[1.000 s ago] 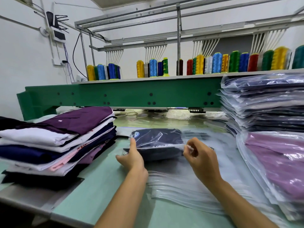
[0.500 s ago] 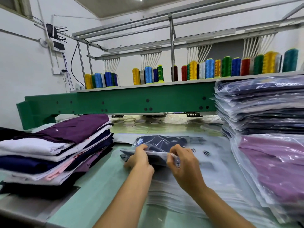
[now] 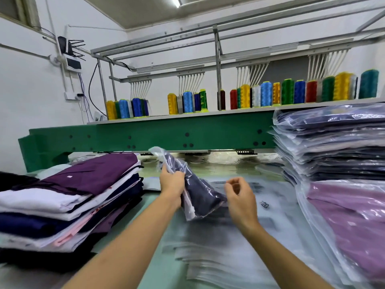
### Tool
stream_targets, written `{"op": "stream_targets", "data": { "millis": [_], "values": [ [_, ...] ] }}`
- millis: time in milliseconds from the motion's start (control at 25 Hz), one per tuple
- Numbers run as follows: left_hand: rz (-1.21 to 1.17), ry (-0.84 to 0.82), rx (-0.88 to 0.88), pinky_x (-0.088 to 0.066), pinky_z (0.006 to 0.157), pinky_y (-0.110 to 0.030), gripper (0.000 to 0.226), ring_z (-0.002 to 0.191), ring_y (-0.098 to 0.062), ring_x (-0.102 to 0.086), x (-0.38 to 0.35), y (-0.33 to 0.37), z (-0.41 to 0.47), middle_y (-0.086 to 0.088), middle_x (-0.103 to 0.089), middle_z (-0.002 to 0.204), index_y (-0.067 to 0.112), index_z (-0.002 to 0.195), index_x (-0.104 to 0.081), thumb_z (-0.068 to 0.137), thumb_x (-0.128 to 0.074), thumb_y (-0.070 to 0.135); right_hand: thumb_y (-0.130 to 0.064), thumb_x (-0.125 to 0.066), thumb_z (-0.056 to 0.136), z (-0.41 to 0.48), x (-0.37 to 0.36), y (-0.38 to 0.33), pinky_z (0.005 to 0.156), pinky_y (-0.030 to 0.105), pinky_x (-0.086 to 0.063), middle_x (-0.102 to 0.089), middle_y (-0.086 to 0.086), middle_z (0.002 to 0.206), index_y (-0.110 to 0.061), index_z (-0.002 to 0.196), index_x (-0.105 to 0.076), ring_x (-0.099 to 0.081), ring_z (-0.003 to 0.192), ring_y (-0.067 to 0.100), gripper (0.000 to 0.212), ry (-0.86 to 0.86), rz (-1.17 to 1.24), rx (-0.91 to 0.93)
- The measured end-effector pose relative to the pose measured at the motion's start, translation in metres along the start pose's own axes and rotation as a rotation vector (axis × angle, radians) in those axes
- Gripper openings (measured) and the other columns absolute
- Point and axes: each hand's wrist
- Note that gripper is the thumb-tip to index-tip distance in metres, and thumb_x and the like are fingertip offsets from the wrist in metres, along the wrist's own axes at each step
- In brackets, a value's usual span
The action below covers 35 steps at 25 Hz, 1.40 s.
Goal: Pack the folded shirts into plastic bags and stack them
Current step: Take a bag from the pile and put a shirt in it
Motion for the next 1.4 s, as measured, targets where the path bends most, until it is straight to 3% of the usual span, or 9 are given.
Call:
{"op": "stream_targets", "data": {
  "millis": [120,280,440,560,720,840,1040,1240,1400],
  "values": [
    [0.015,-0.086,-0.006,-0.05,0.053,-0.031,0.03,0.057,-0.024,-0.058,0.0,0.039,0.005,-0.011,-0.059,0.067,0.009,0.092,-0.059,0.077,-0.043,-0.012,-0.028,-0.06,0.095,0.043,0.014,0.011,0.078,0.036,-0.051,-0.067,0.002,0.106,-0.017,0.105,-0.063,-0.061,0.091,0.017,0.015,-0.09,-0.119,-0.258],
    [0.099,-0.162,-0.137,-0.026,0.031,-0.013,0.034,0.028,-0.004,-0.036,-0.014,0.084,-0.008,0.008,-0.038,0.035,0.014,0.057,-0.043,0.075,-0.038,-0.015,-0.056,-0.055,0.095,0.064,0.023,0.017,0.085,0.033,-0.045,-0.059,-0.001,0.109,-0.019,0.126,-0.058,-0.056,0.092,0.012,0.048,-0.383,-0.128,-0.44],
    [0.131,-0.264,-0.237,-0.023,0.032,-0.013,0.051,0.032,-0.002,-0.026,-0.029,0.105,-0.012,0.012,-0.03,0.035,0.021,0.039,-0.034,0.074,-0.039,-0.016,-0.081,-0.051,0.083,0.068,0.021,0.025,0.088,0.04,-0.052,-0.063,0.017,0.13,-0.025,0.132,-0.062,-0.062,0.106,0.029,0.074,-0.572,0.052,-0.709],
    [0.16,-0.295,-0.281,-0.022,0.035,-0.013,0.033,0.034,-0.004,-0.024,-0.037,0.112,-0.007,0.007,-0.027,0.044,0.012,0.052,-0.033,0.072,-0.041,-0.013,-0.078,-0.063,0.078,0.061,0.021,0.023,0.098,0.042,-0.051,-0.069,0.015,0.126,-0.015,0.121,-0.072,-0.065,0.116,0.033,0.076,-0.616,0.283,-0.797],
    [0.099,-0.318,-0.271,-0.019,0.035,-0.015,0.034,0.037,-0.005,-0.019,-0.046,0.111,-0.009,0.011,-0.022,0.04,0.016,0.058,-0.028,0.071,-0.039,-0.012,-0.03,-0.064,0.091,0.07,0.042,0.007,0.066,0.029,-0.05,-0.073,0.011,0.085,-0.008,0.08,-0.074,-0.068,0.071,0.022,0.026,-0.457,0.316,-0.639],
    [-0.011,-0.376,-0.177,-0.019,0.031,-0.015,0.036,0.033,-0.004,-0.018,-0.06,0.102,-0.028,0.011,-0.02,0.038,0.019,0.059,-0.023,0.073,-0.036,-0.012,-0.011,-0.069,0.079,0.085,0.081,-0.012,0.062,0.029,-0.048,-0.069,0.011,0.076,-0.006,0.082,-0.064,-0.065,0.065,0.024,0.008,-0.276,0.112,-0.444],
    [-0.039,-0.475,-0.067,-0.021,0.033,-0.012,0.031,0.033,-0.01,-0.024,-0.09,0.084,-0.056,0.003,-0.026,0.044,0.017,0.056,-0.026,0.073,-0.039,-0.006,-0.01,-0.081,0.067,0.101,0.167,-0.032,0.076,0.053,-0.058,-0.074,0.026,0.096,0.001,0.112,-0.058,-0.072,0.08,0.033,0.052,-0.072,-0.142,-0.348],
    [0.003,-0.583,0.053,-0.029,0.027,-0.015,0.032,0.023,-0.003,-0.036,-0.125,0.049,-0.099,0.006,-0.039,0.032,0.009,0.059,-0.037,0.086,-0.04,-0.009,-0.033,-0.077,0.06,0.099,0.277,-0.02,0.082,0.04,-0.053,-0.068,0.011,0.112,-0.01,0.117,-0.057,-0.064,0.1,0.027,0.065,0.107,-0.523,-0.329],
    [-0.038,-0.677,0.228,-0.039,0.033,-0.022,0.014,0.033,-0.014,-0.047,-0.169,0.008,-0.121,-0.007,-0.046,0.053,0.007,0.081,-0.043,0.085,-0.038,-0.005,-0.03,-0.076,0.071,0.097,0.342,-0.006,0.079,0.04,-0.055,-0.065,0.008,0.113,-0.018,0.13,-0.049,-0.064,0.091,0.025,0.065,0.179,-0.707,-0.348]
  ]
}}
Point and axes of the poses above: each hand's wrist, its own z-axis towards the middle knuckle, its own x-axis out of the back of the hand, y = z × x
